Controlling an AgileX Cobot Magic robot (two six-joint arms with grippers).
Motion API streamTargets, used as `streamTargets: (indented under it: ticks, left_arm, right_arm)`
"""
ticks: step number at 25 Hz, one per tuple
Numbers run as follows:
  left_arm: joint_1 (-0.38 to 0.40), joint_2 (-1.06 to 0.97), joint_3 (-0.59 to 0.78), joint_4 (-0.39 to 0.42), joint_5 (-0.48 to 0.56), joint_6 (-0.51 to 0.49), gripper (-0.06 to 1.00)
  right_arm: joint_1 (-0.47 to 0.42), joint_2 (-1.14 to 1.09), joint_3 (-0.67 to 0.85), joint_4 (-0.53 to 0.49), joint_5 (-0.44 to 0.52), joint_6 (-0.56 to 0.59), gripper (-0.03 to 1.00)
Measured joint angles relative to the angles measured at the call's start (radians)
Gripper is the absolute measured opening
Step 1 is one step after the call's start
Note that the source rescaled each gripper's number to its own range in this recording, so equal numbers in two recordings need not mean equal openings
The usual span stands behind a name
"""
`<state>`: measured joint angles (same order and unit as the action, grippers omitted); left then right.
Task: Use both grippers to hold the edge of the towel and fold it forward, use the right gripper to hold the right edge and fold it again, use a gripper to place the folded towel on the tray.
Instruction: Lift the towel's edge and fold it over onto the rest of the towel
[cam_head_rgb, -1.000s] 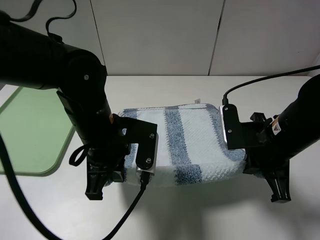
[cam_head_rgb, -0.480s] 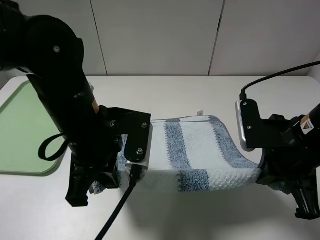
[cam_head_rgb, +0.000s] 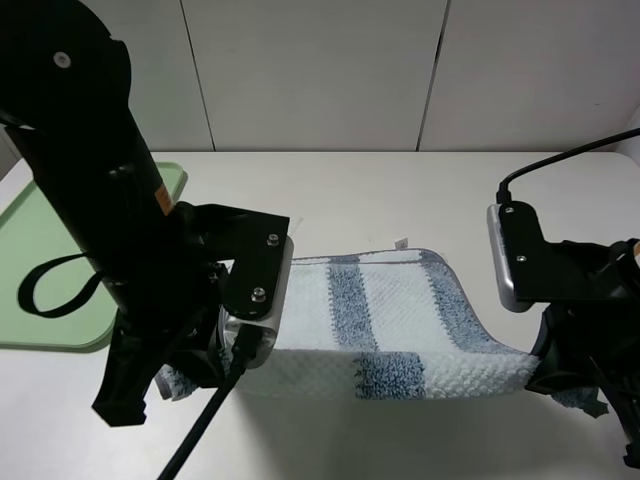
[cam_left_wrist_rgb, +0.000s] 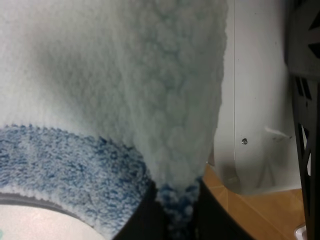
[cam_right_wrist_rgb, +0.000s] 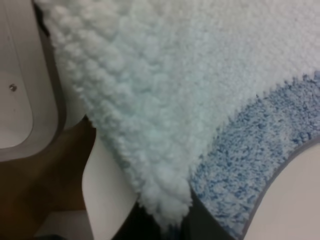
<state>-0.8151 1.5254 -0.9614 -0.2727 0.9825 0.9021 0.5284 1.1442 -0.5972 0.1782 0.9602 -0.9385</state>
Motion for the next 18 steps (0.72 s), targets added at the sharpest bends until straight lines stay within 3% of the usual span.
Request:
streamTargets:
  ticks: [7, 12, 18]
  left_arm:
    - [0.0, 0.0, 0.0, 0.053, -0.053, 0.0, 0.0]
    - [0.0, 0.0, 0.0, 0.123, -0.127, 0.0, 0.0]
    - [0.039, 0.014, 0.001, 0.149, -0.222, 0.0, 0.0]
  right_arm:
    - [0.0, -0.011, -0.02, -0.041, -0.026, 0.066, 0.0]
    - [0.0, -0.009, -0.125, -0.123, -0.046, 0.103, 0.0]
    - [0.0, 0.085, -0.207, -0.178, -0.047, 0.105, 0.0]
